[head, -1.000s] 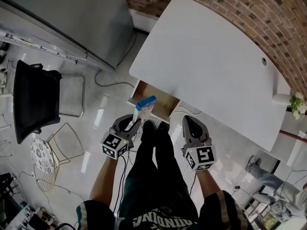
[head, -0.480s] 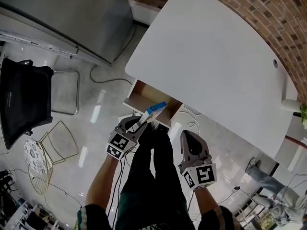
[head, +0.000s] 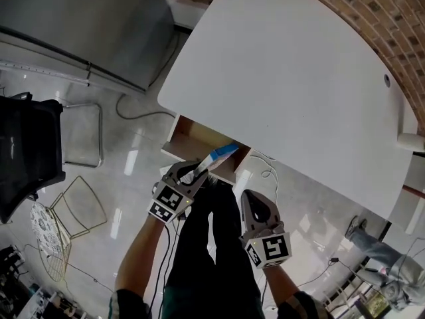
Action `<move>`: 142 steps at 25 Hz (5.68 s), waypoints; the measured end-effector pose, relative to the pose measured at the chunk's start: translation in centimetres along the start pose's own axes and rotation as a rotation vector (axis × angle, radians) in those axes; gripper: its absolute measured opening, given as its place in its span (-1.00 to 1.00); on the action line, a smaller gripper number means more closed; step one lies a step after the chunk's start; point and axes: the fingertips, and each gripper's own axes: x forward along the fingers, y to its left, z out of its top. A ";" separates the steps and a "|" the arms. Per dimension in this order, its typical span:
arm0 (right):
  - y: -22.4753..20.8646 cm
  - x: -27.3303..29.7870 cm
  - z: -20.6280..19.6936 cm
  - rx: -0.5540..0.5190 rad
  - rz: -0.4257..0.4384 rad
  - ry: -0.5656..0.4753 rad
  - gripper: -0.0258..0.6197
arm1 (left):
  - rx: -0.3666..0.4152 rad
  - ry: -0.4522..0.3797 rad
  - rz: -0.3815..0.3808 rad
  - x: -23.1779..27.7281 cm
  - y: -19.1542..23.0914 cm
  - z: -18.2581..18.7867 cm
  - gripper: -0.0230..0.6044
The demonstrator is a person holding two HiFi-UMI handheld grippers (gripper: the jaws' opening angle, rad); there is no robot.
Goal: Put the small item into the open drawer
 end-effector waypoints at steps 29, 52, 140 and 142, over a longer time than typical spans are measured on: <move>-2.8 0.2 -4.7 0.086 -0.028 0.054 -0.85 | 0.264 0.428 -0.102 10.5 5.2 -3.5 -0.59; -3.2 0.5 -5.4 0.117 -0.020 0.079 -0.85 | 0.259 0.579 -0.136 12.8 5.7 -7.6 -0.59; -0.6 -8.0 18.4 -0.029 -0.110 -0.234 -0.85 | 0.115 -0.086 0.173 -11.8 -6.7 20.8 -0.88; -0.4 -8.9 19.3 -0.044 -0.109 -0.253 -0.85 | 0.130 -0.125 0.186 -12.8 -6.9 22.5 -0.88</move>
